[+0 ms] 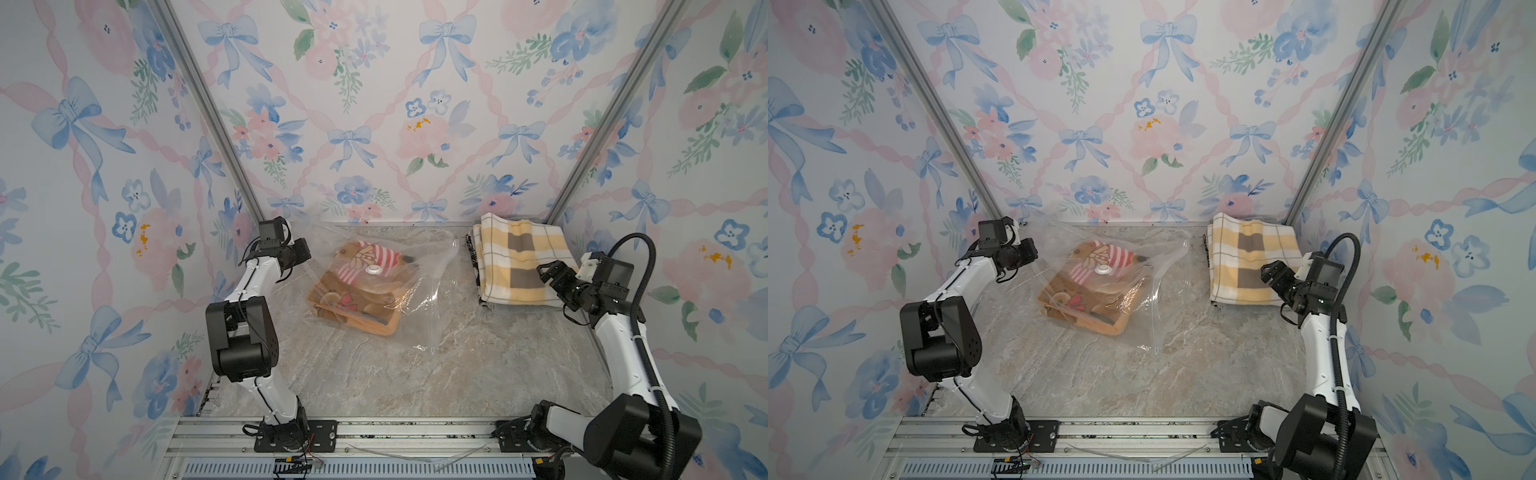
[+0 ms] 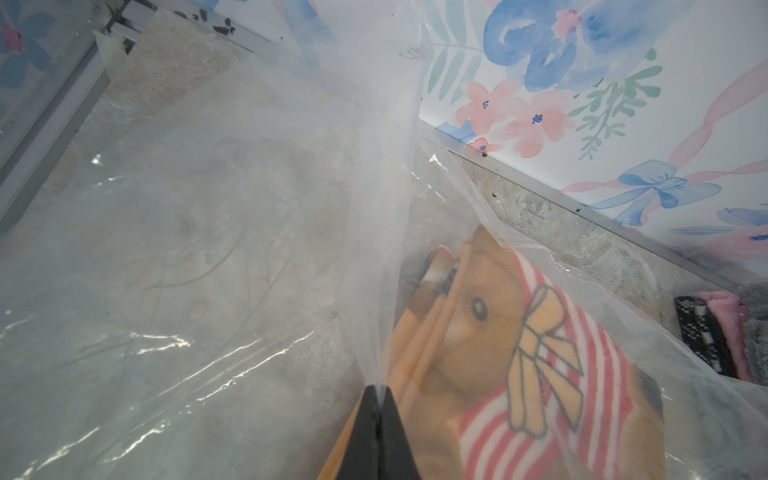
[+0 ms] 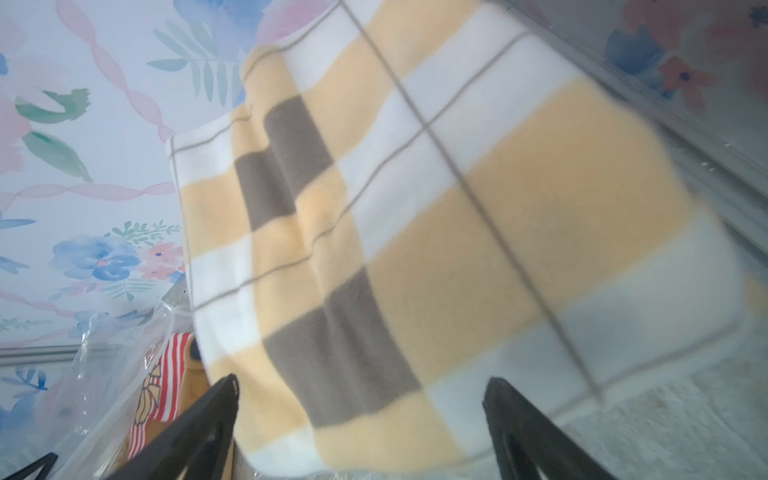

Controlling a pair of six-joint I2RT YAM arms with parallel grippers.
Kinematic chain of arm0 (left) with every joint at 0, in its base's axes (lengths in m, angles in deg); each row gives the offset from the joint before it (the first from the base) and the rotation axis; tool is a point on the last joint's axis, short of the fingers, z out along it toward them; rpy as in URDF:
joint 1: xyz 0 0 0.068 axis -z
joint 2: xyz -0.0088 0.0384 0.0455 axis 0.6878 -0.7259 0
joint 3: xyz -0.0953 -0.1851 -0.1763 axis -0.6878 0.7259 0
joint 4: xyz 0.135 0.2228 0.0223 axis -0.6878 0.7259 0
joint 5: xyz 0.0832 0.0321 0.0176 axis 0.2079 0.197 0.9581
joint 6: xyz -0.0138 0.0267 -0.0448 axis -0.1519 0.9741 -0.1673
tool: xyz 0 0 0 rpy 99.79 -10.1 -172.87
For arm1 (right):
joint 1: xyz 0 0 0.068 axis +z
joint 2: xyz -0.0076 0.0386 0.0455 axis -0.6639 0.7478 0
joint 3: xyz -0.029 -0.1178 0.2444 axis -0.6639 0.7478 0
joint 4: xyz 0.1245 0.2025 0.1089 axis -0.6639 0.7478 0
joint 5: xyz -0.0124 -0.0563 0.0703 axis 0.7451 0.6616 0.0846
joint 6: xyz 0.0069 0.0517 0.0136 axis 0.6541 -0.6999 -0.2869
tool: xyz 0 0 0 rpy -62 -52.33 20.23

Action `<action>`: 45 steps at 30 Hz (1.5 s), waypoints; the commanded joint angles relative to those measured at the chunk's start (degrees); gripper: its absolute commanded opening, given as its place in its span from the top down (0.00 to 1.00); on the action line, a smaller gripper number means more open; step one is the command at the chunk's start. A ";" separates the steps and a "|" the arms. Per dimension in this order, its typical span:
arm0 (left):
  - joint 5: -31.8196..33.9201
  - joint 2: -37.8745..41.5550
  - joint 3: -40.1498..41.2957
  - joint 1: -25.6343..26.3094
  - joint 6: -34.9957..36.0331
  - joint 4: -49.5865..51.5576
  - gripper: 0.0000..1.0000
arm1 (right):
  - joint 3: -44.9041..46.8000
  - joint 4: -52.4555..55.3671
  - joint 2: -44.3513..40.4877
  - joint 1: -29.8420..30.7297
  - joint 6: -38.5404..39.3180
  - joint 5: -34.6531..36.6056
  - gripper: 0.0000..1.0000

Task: Take the blanket out of the vacuum bag
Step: Place the blanket at the corner of the board.

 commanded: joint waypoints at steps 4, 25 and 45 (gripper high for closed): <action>-0.59 2.29 0.55 -0.44 0.54 -0.13 1.00 | 0.48 -6.39 9.33 -2.99 -2.19 -3.30 0.08; -0.88 1.76 0.36 -0.61 0.60 -0.13 1.00 | -31.51 -8.75 29.69 17.75 -2.27 -3.62 0.09; -1.45 2.46 0.24 -0.75 0.56 -0.13 1.00 | -46.33 -9.09 47.72 23.45 1.24 -6.11 0.11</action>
